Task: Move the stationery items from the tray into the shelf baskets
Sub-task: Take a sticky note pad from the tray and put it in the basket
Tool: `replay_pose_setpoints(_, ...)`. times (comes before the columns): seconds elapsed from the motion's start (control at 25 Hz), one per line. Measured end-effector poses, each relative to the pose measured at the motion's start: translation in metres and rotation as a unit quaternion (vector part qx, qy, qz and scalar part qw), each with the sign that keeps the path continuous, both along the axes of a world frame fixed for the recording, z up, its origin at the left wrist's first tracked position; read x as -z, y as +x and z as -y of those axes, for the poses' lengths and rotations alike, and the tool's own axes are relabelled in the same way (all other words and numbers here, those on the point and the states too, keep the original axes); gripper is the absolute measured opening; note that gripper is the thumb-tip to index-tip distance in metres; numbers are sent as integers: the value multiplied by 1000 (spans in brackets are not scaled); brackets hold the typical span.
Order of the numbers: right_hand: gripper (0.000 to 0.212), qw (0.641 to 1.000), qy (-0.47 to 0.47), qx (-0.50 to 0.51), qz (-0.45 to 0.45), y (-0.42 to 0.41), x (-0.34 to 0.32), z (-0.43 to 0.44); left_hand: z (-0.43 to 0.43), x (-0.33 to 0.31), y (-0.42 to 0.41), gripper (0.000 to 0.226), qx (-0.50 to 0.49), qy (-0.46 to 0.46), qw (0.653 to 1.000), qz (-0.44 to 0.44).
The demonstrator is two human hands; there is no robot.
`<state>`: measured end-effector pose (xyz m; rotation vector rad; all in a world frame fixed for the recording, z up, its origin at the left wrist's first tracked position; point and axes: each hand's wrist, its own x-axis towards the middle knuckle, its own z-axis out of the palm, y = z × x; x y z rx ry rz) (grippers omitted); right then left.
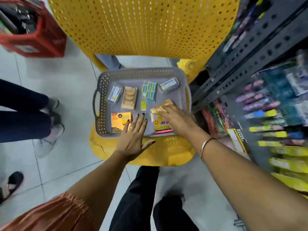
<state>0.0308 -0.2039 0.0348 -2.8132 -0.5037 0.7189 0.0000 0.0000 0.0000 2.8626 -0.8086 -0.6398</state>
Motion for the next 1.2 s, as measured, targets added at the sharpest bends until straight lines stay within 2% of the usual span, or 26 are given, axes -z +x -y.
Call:
replay_pose_setpoints(0.08,51,999,-25,-32,-3,5,8,-4,0,8,0,91,0,0,1000,19)
replay_pose_setpoints(0.2,64,998,-40,-51,0,5,26,-7,-1,21,1,88,-8,6,999,41)
replay_pose_setpoints(0.44,72,994,-39,-94,51,7,39,-7,0,28,0,91,-33,27,999,6)
replay_pose_setpoints(0.68,79,995,-40,-79,53,6,47,-3,2,30,-1,82,-41,17,999,12)
replay_pose_setpoints(0.8,76,996,-37,-37,69,8,42,-3,1,28,-1,80,-45,19,999,10)
replay_pose_setpoints(1.0,78,995,-27,51,84,11,-16,19,7,1,1,86,-48,17,998,41)
replay_pose_setpoints(1.2,77,965,20,199,172,4,-142,68,59,-87,34,87,5,-66,994,90)
